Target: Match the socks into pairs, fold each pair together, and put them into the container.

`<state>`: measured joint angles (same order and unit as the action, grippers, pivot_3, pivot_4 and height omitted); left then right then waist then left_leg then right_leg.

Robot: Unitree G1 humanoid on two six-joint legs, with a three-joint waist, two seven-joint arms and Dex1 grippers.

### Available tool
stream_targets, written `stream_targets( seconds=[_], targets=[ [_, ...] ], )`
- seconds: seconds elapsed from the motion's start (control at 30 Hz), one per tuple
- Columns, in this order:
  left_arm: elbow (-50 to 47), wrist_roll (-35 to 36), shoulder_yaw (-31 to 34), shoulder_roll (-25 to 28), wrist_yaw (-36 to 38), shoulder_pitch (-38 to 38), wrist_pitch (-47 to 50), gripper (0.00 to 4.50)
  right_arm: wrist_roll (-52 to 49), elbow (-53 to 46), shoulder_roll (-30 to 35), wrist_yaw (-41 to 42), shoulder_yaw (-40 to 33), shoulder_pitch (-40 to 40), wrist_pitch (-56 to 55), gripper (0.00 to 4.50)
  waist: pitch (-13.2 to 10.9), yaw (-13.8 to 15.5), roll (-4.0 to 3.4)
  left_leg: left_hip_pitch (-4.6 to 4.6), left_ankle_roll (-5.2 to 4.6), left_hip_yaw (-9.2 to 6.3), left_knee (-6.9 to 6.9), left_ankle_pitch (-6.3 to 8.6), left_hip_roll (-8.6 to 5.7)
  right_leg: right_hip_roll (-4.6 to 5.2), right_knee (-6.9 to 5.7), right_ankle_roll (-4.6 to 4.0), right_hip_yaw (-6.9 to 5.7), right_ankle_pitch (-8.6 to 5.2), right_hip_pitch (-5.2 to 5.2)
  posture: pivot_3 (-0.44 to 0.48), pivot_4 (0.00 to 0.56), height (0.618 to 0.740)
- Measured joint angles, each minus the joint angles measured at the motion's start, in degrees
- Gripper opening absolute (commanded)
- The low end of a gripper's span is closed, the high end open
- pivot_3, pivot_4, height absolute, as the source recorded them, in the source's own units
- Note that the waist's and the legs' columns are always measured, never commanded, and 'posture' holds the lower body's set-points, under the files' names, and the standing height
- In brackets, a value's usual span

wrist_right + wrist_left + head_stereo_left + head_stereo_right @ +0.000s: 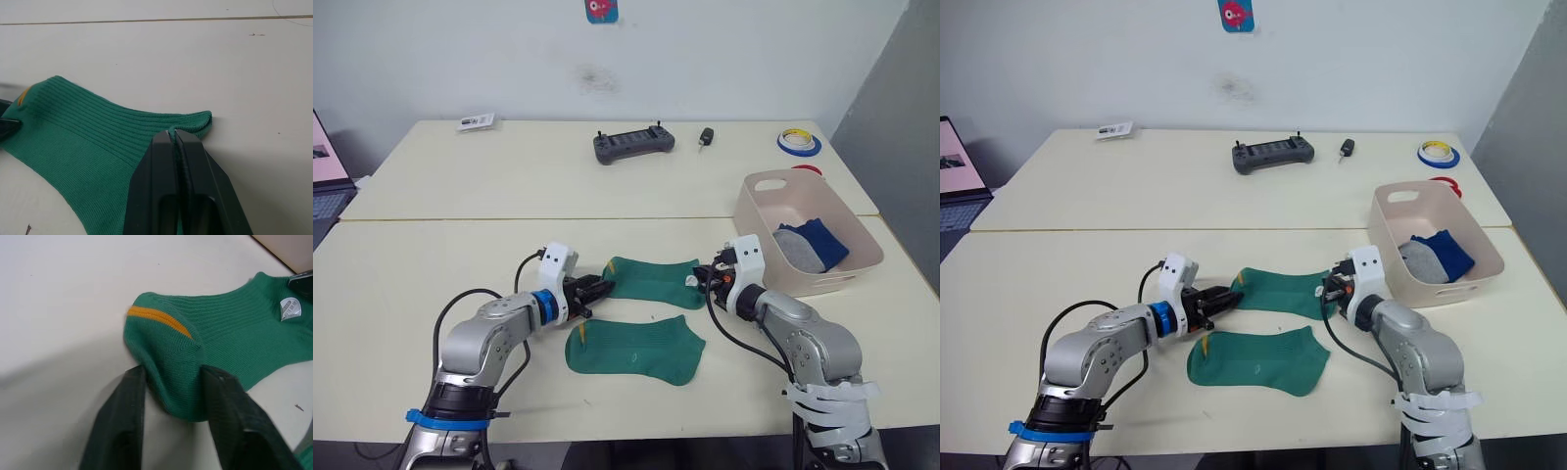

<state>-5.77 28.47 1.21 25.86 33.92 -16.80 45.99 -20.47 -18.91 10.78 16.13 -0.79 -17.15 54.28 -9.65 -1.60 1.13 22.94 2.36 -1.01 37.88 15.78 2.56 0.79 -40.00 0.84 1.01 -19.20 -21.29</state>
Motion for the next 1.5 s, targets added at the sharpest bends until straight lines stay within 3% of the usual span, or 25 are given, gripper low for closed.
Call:
stream_targets(
  seconds=[0.1,0.4,0.67,0.83,0.97,1.1,1.27,1.5],
  targets=[
    [0.5,-0.3,-0.1,-0.7,-0.2,0.0,-0.2,0.02,0.0,-0.5,0.0,-0.1,0.0,0.4,0.0,0.0,0.0,0.0,0.0,0.0,0.07,0.0,0.0,-0.04,0.0,0.0,0.0,0.0,0.0,0.0,0.0,0.0,0.15,0.74],
    [0.7,1.1,3.7,0.4,2.9,0.0,-2.2,0.02,-1.6,-2.8,-0.4,1.4,-0.3,1.2,-4.2,0.0,0.0,0.0,0.0,0.01,0.09,-0.01,-0.02,-0.05,0.02,-0.01,0.0,0.0,0.0,0.0,-0.03,0.0,0.15,0.74],
    [-11.2,12.8,10.2,8.2,10.3,4.7,3.0,0.02,-10.4,-15.5,0.0,4.2,-0.6,4.8,-3.4,0.0,0.0,-0.1,0.0,0.0,0.12,-0.01,-0.04,-0.06,0.07,0.02,0.03,0.0,-0.01,0.0,0.0,0.0,0.15,0.74],
    [-21.4,23.0,16.6,14.2,12.8,15.4,9.4,0.02,-20.4,-25.0,1.3,3.2,-2.5,11.3,2.7,0.0,0.0,-0.2,-0.01,-0.01,0.11,-0.01,-0.09,-0.06,0.11,0.05,0.07,0.01,0.01,-0.01,0.0,0.0,0.15,0.74],
    [-28.5,26.2,21.0,12.5,9.6,26.0,9.6,0.02,-23.5,-28.2,3.1,2.1,-2.0,19.0,4.1,0.0,0.0,-0.2,0.0,-0.08,-0.07,0.0,-0.08,0.05,0.06,0.13,0.08,0.02,-0.01,-0.01,0.11,0.0,0.15,0.74],
    [-31.5,25.1,21.5,10.6,6.7,32.6,7.0,0.02,-22.2,-28.2,4.8,1.7,1.7,21.2,2.7,0.0,0.0,-0.2,0.01,-0.12,-0.08,0.01,-0.08,0.05,0.04,0.1,0.07,0.02,-0.01,-0.01,0.12,0.0,0.15,0.74],
    [-31.6,17.0,17.0,8.7,5.2,37.1,-0.3,0.02,-16.9,-24.6,6.6,1.4,5.7,21.6,-1.7,0.0,0.0,-0.1,0.05,-0.1,-0.08,0.01,-0.08,0.05,0.01,0.07,0.14,0.02,0.01,-0.02,0.12,0.0,0.15,0.74],
    [-27.8,13.6,14.8,7.8,3.1,35.4,-2.7,0.02,-13.5,-20.8,8.7,0.9,6.4,22.7,-3.2,0.0,0.0,0.0,0.06,-0.08,-0.09,0.0,-0.09,0.06,0.03,0.04,0.14,0.02,0.0,-0.02,0.11,0.0,0.15,0.74]
  ],
)
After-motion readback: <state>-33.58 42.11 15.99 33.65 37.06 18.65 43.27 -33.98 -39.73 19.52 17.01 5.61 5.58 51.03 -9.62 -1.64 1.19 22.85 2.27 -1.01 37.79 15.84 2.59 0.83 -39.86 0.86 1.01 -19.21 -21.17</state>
